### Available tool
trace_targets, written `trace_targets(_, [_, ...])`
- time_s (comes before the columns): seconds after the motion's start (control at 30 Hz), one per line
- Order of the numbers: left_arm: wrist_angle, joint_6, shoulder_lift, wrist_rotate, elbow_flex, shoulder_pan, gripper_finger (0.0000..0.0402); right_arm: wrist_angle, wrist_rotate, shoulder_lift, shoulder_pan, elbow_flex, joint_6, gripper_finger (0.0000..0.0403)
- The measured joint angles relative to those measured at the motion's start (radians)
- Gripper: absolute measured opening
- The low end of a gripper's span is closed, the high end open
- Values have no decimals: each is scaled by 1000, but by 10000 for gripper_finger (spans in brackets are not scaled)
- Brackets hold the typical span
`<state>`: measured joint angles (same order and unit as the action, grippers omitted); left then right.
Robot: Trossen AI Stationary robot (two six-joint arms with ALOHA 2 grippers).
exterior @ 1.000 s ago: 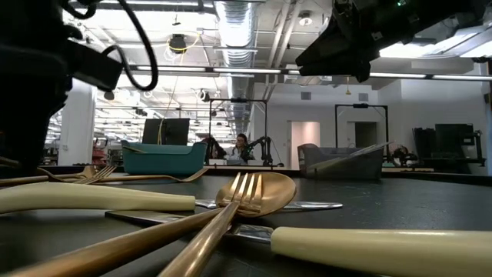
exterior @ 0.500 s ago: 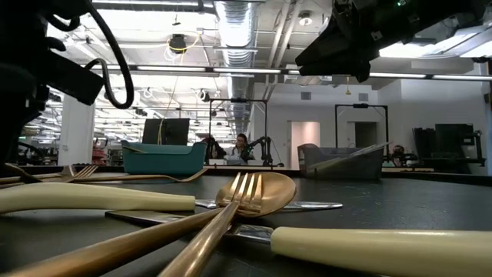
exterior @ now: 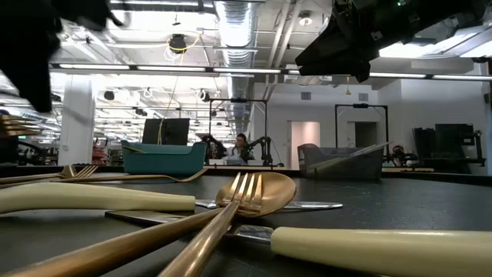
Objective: Sort silverware by color (type)
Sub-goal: Put the gold fork into the orange bin, then adjust the gold forks in the orange bin
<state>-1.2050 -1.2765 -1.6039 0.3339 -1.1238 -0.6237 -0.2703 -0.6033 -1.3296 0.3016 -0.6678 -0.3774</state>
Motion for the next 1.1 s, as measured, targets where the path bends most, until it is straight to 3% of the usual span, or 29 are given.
trace_targets(0.13, [-209, -345, 1, 169, -58, -156, 15, 14, 0, 0, 6, 0, -14, 155])
trace_targets(0.27, [-263, -616, 1, 186, -64, -317, 15, 21, 0, 0, 5, 0, -15, 155])
trace_targets(0.47, [-252, -845, 0, 185, -64, -481, 17, 17, 0, 0, 5, 0, -15, 155])
trace_targets(0.6, [-242, -847, 0, 204, -44, -522, 43, 3, 0, 0, 5, 0, -15, 155])
trace_targets(0.8, [-193, -828, -1, 247, 57, -500, 123, 5, 0, 0, 13, 0, -15, 155])
trace_targets(1.1, [-57, -782, -1, 114, 160, -479, 237, 7, 0, 0, 17, 0, -15, 155])
